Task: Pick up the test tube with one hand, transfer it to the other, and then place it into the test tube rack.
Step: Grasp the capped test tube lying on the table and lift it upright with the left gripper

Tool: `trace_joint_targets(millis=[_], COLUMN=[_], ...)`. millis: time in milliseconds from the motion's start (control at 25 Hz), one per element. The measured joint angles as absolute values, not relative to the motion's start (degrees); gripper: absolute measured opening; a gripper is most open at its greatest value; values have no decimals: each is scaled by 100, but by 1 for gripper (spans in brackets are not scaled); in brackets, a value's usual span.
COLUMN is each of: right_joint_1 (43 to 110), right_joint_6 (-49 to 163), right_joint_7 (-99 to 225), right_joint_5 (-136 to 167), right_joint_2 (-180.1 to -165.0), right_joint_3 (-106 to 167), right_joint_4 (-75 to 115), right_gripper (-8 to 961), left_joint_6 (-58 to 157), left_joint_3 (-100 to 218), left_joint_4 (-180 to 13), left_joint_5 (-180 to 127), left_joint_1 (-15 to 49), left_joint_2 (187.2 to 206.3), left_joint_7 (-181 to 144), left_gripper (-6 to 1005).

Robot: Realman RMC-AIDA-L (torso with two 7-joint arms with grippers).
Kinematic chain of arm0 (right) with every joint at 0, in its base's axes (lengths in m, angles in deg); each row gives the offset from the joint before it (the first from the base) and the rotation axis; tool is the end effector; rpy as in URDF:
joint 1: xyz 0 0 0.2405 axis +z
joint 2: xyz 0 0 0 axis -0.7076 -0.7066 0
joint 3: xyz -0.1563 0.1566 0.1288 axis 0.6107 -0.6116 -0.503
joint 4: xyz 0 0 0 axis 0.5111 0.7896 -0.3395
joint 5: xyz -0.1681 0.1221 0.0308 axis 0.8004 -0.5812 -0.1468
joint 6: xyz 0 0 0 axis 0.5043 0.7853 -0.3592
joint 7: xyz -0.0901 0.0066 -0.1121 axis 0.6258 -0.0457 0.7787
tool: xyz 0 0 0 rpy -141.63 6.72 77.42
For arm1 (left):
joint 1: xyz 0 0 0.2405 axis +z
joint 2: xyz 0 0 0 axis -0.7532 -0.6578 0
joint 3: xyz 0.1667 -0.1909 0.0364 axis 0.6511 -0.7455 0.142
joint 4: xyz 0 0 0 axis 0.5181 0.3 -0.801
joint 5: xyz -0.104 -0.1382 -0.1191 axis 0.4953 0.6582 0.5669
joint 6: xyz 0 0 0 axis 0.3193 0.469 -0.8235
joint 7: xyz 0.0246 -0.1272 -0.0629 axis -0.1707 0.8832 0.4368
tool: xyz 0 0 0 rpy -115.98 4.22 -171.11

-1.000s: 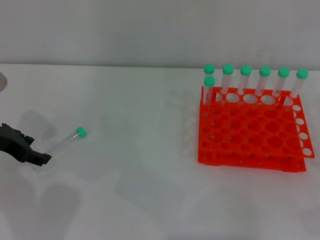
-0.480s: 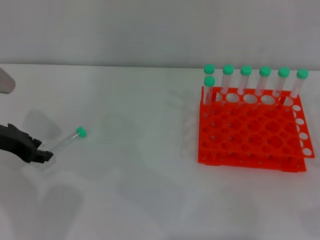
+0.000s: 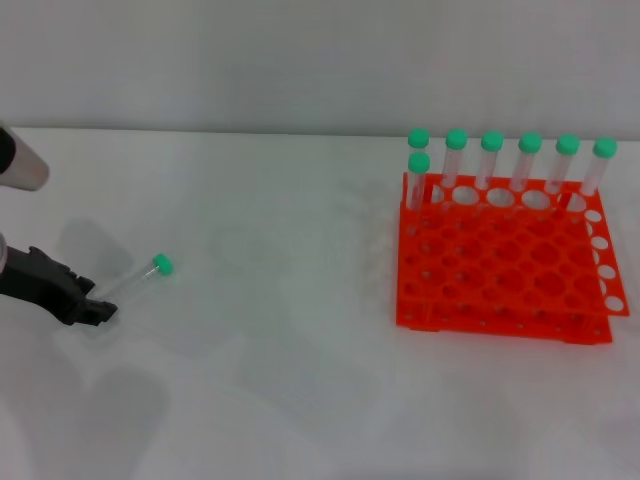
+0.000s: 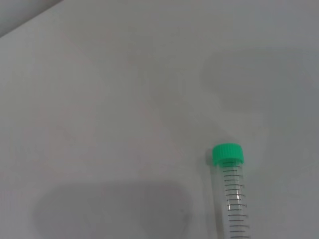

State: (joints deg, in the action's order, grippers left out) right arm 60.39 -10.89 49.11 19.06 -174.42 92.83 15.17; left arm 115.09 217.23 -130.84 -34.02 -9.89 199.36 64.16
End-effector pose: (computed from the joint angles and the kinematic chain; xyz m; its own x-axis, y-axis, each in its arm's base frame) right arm 0.3810 0.2821 0.0572 0.7676 0.1236 -0.6289 -0.6218 -0.0948 -0.7774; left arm -0.3178 0.3910 0.0627 0.7708 0.6251 -0.1228 0.4761 -0.6934 -0.5409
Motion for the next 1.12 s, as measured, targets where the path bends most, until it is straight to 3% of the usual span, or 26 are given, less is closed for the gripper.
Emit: trace_joint_targets(millis=[680,800,1120], right_joint_1=[6064,6066,6069], right_joint_6=[-1025,-1025,-1028], right_joint_7=[4912,4912,4907], right_joint_5=[1906,1906,1906], right_joint_2=[-17441,-17441,-17441], right_joint_3=[9282,9284,9292], right_joint_4=[1511,1509,1509], right_gripper=[855,855,855], left_joint_6=[11460,11450,11391], left_joint_3=[21723,21723,21723], left_joint_4=[-12862,-12862,-12802], left_joint_5=[-3612,-3629,-3574], left_joint_1=[-1070,-1079,-1086], left_joint_2=[19934,19935,19933], left_joint_7=[6529,6558,6662], left_gripper=[397,231,205])
